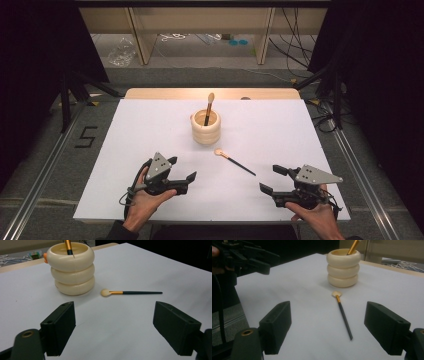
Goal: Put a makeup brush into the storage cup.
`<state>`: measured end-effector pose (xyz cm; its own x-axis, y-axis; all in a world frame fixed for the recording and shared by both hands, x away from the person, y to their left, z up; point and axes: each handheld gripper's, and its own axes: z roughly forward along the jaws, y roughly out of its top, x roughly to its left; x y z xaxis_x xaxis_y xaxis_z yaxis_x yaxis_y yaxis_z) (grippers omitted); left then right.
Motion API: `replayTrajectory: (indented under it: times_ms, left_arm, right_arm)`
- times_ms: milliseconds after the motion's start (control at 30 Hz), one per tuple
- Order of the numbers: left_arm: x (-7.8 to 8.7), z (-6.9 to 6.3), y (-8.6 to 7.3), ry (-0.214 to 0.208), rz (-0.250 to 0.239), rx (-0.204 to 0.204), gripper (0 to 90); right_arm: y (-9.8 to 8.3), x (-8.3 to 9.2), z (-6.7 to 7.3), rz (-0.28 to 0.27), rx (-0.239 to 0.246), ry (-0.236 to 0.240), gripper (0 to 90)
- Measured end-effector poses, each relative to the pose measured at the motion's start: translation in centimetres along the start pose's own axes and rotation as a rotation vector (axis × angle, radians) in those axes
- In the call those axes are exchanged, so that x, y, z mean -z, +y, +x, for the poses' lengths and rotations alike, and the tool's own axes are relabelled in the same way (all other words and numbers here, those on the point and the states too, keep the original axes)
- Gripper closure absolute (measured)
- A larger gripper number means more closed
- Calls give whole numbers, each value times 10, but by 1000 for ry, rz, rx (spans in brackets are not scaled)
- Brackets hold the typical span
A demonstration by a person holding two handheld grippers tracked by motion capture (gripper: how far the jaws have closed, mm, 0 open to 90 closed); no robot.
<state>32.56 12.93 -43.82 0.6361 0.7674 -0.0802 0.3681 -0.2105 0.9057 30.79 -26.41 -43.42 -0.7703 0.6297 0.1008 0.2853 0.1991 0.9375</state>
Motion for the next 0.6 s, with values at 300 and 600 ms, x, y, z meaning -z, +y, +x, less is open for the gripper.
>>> replayTrajectory:
  times_ms: [300,600]
  left_arm:
    - [3,-4,-5,-9,16,-10,184]
    - [2,-5,-6,-6,21,-22,184]
  right_arm:
    - [3,0,-3,64,17,-28,225]
    - [19,-4,-10,145,74,-72,220]
